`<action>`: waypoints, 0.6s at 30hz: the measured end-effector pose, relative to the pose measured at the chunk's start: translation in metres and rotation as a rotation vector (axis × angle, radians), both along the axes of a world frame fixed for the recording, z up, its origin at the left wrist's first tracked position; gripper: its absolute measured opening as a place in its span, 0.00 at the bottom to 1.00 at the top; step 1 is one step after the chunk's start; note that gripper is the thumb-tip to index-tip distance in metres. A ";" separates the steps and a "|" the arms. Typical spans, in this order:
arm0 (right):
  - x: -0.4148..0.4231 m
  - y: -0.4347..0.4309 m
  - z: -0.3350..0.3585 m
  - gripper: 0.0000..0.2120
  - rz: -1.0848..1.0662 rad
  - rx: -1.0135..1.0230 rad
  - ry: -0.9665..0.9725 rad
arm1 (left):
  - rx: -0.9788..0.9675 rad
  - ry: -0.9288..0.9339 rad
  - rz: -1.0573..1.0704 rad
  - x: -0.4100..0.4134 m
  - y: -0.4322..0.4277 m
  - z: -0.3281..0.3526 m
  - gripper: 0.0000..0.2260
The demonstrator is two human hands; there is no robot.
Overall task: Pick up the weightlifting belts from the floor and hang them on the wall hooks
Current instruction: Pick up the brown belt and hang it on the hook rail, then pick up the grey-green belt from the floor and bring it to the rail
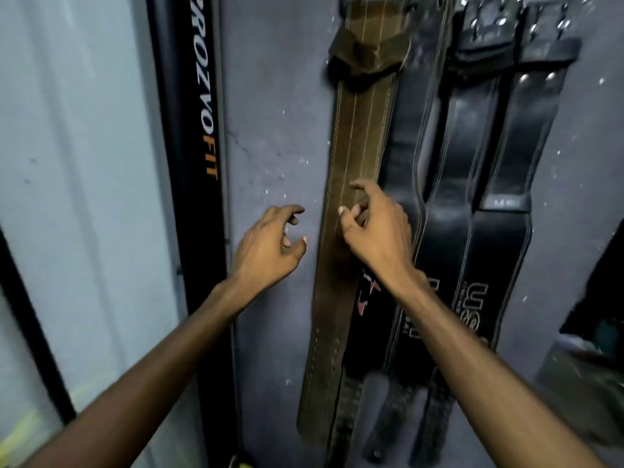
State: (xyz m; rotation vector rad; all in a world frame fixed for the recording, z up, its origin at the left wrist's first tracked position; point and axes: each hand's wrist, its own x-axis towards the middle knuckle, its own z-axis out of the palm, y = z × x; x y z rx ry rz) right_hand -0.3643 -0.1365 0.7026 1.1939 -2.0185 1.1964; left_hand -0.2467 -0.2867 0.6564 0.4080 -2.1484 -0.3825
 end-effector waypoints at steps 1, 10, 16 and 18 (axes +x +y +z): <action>0.002 0.003 -0.027 0.21 0.011 0.036 -0.039 | 0.045 -0.027 -0.012 0.008 0.003 -0.030 0.22; 0.021 0.048 -0.338 0.15 0.036 0.435 -0.435 | 0.696 -0.371 -0.053 0.082 0.063 -0.327 0.21; 0.071 0.127 -0.576 0.11 0.109 0.708 -0.702 | 1.043 -0.623 0.053 0.157 0.142 -0.547 0.18; 0.095 0.155 -0.648 0.09 0.102 0.808 -0.791 | 1.124 -0.699 0.063 0.183 0.167 -0.614 0.19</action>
